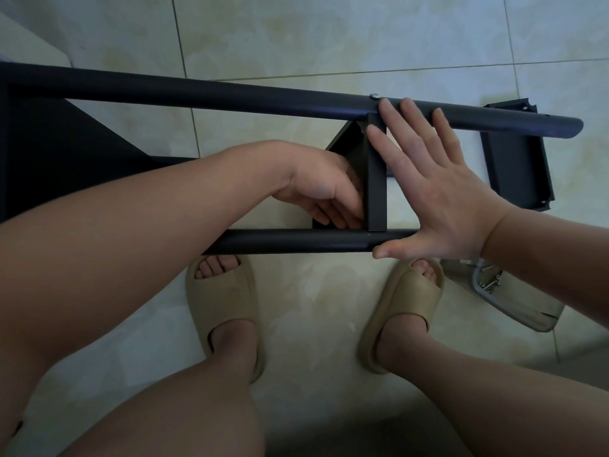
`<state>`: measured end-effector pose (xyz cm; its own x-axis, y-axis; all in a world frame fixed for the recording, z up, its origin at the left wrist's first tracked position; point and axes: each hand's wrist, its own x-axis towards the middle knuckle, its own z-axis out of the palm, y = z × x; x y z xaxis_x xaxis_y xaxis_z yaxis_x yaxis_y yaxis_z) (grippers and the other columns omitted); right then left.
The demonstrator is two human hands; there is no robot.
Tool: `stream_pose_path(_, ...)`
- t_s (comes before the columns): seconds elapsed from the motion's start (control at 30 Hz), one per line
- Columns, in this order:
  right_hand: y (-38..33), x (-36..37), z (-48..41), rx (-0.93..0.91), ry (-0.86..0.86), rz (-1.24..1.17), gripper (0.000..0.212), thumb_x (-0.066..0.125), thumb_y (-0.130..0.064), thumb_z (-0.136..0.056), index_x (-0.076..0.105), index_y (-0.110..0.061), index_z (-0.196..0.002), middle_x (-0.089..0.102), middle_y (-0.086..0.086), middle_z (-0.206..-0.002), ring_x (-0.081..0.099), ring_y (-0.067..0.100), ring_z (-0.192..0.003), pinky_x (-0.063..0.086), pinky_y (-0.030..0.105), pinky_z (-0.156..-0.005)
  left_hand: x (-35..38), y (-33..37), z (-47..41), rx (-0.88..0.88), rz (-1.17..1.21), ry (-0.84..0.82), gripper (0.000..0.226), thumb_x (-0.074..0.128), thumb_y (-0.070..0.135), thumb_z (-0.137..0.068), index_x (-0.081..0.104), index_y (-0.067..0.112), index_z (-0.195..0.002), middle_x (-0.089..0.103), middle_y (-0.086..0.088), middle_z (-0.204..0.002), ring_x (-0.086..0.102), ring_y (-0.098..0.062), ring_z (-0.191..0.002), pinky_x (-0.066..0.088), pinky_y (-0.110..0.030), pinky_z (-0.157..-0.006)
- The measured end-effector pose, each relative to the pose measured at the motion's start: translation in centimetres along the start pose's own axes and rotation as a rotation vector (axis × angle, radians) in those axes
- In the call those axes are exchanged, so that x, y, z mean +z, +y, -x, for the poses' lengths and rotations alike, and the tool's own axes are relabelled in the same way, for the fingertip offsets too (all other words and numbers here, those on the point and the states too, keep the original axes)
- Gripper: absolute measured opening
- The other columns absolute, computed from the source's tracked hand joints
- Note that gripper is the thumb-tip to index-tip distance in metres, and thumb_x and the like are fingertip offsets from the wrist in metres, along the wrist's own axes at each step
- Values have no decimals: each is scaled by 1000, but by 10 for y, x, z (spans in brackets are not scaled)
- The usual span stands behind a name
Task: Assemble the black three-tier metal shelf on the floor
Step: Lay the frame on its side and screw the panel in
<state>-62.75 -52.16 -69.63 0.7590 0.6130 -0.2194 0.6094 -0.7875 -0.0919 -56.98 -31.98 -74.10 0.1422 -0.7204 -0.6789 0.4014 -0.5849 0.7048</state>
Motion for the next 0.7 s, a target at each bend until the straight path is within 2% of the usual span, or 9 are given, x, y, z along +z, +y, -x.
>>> stream_pose_path(0.4,0,0,0,1,-2,-2,128,31,-96,-75,9,-4,-162,0,21,-169,-4,40,-156,3,65,-122,-2,0,1,26,11,0,14,69,4,-87,73,16,-91,74,3,-86,67,-11,-85,49,-32,-92)
stream_pose_path(0.6,0,0,0,-1,0,-3,128,31,-96,-76,9,-4,-162,0,21,-168,-4,40,-156,2,64,-122,-3,-1,1,-12,12,-23,12,66,16,-91,76,22,-88,77,6,-92,70,-9,-90,48,-34,-93)
stream_pose_path(0.7,0,1,0,-2,0,-7,128,31,-96,-76,9,-4,-162,0,21,-168,-4,41,-156,3,65,-122,-1,-2,-2,-6,2,-20,11,66,14,-91,75,19,-90,77,2,-90,69,-13,-88,49,-35,-95)
